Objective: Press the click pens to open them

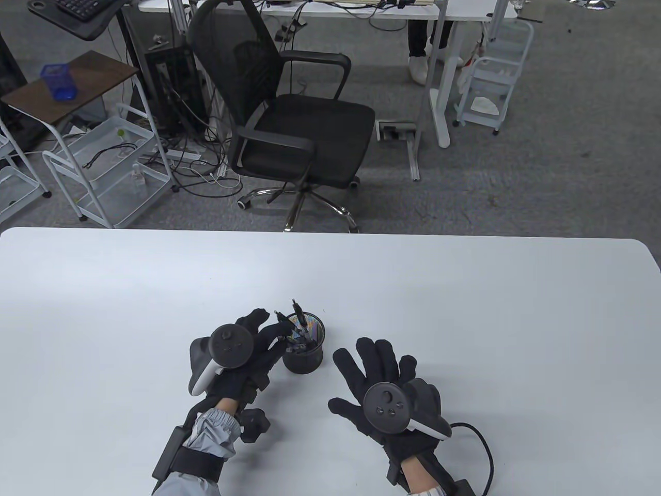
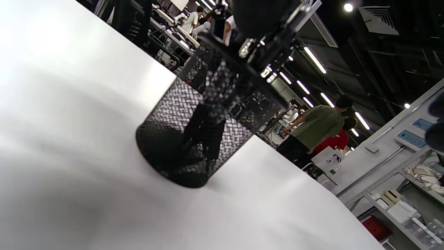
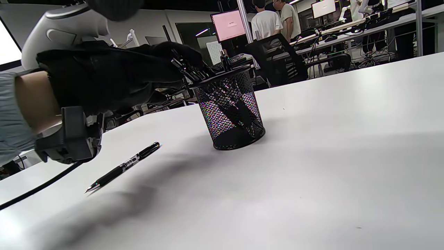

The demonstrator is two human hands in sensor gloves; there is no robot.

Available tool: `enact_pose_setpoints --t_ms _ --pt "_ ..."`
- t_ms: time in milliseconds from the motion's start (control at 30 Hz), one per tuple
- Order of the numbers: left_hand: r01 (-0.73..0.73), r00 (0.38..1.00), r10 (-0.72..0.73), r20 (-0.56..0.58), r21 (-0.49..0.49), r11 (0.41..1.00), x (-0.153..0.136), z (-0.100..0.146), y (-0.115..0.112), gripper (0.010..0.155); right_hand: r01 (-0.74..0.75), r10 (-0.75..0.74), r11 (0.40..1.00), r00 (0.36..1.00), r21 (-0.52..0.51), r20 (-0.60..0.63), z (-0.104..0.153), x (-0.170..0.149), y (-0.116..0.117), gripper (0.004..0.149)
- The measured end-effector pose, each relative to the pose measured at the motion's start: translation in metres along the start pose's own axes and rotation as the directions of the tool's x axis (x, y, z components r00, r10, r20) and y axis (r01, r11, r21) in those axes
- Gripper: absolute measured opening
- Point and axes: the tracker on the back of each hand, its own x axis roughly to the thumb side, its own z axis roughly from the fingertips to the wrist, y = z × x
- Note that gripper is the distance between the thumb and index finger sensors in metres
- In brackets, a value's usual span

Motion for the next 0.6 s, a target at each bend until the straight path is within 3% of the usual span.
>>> enact_pose_setpoints --t_ms 600 --pt "-0.254 0.952 0.240 0.189 0.053 0.966 0.022 0.044 0.048 0.044 0.001 -0.001 1.000 1.000 -0.007 0.005 0.001 0.001 -0.001 0.077"
